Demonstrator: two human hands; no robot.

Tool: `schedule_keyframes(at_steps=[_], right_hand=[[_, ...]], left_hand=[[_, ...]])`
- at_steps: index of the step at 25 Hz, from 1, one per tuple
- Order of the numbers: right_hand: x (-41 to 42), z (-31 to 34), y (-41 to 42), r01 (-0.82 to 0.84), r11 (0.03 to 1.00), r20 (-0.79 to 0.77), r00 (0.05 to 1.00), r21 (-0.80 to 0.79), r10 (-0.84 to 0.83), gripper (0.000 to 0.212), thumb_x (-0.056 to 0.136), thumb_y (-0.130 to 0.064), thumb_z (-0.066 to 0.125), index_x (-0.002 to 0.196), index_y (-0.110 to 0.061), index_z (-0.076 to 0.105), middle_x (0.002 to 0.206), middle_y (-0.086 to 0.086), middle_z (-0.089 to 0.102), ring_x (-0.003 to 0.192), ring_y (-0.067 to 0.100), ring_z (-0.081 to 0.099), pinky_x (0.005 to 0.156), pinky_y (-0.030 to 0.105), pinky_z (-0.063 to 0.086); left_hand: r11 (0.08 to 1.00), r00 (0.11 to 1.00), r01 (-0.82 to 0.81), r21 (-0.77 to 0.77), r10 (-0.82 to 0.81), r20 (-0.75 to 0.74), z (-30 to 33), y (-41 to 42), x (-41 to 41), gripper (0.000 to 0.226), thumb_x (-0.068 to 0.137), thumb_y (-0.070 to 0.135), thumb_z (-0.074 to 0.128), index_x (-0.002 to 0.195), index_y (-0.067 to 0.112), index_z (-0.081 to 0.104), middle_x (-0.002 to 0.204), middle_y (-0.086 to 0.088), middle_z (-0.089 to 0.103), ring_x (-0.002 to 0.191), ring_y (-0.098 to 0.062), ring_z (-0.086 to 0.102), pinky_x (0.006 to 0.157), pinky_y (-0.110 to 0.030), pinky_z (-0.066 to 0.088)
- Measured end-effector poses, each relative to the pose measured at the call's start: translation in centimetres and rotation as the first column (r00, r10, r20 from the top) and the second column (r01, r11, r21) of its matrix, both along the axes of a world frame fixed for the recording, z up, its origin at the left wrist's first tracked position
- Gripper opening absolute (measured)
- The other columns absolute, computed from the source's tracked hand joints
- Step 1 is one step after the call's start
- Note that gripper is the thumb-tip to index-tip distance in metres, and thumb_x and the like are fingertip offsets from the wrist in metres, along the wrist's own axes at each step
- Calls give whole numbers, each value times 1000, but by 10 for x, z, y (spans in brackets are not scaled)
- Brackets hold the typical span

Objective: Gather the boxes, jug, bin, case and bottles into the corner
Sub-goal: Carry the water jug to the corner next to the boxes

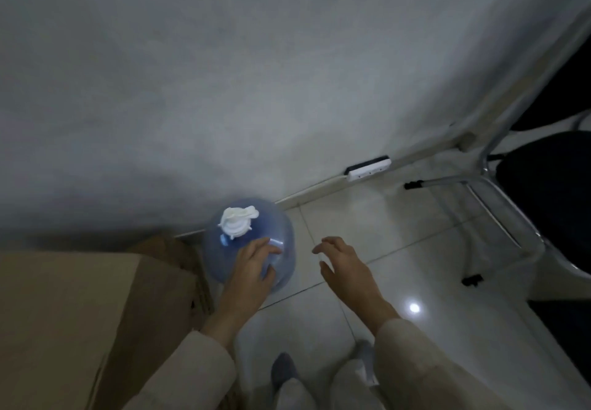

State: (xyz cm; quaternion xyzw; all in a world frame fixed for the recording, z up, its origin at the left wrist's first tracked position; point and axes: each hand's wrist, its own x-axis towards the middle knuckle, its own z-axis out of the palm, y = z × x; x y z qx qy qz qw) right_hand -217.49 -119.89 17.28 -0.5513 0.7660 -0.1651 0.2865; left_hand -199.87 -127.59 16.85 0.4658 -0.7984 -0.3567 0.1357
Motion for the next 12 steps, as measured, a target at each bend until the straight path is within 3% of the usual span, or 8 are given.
schedule_keyframes(at_steps=[4, 6, 10, 12], right_hand=[[-45, 16, 83, 236, 965, -22, 970, -112, -240, 25, 93, -17, 44, 116, -22, 54, 133, -5, 44, 120, 16, 43, 84, 28, 44], [-61, 22, 129, 338, 924, -14, 938, -179, -346, 23, 93, -16, 45, 113, -22, 56, 130, -7, 47, 120, 13, 44, 82, 24, 43], [-68, 33, 257, 564, 769, 33, 812, -302, -583, 21, 91, -9, 48, 105, -19, 61, 123, -5, 52, 115, 11, 49, 82, 24, 46], [-59, 33, 334, 649, 681, 47, 735, -339, -677, 21, 90, -9, 49, 102, -21, 61, 119, -9, 52, 112, 7, 49, 78, 15, 42]], left_hand=[[979, 980, 196, -53, -198, -24, 24, 38, -66, 26, 85, -1, 53, 102, 17, 60, 125, -9, 55, 121, -24, 47, 101, -21, 30], [957, 957, 280, -68, -285, -64, 31, 69, -99, 26, 84, -2, 53, 102, 15, 62, 121, -8, 56, 116, -21, 48, 97, -16, 27], [882, 878, 459, -108, -469, -92, 41, 169, -149, 28, 83, -5, 53, 101, 12, 65, 113, -5, 59, 109, -22, 50, 91, -13, 28], [834, 827, 539, -115, -550, -113, 42, 232, -160, 28, 83, -6, 53, 101, 13, 64, 108, 0, 59, 108, -21, 51, 89, -12, 28]])
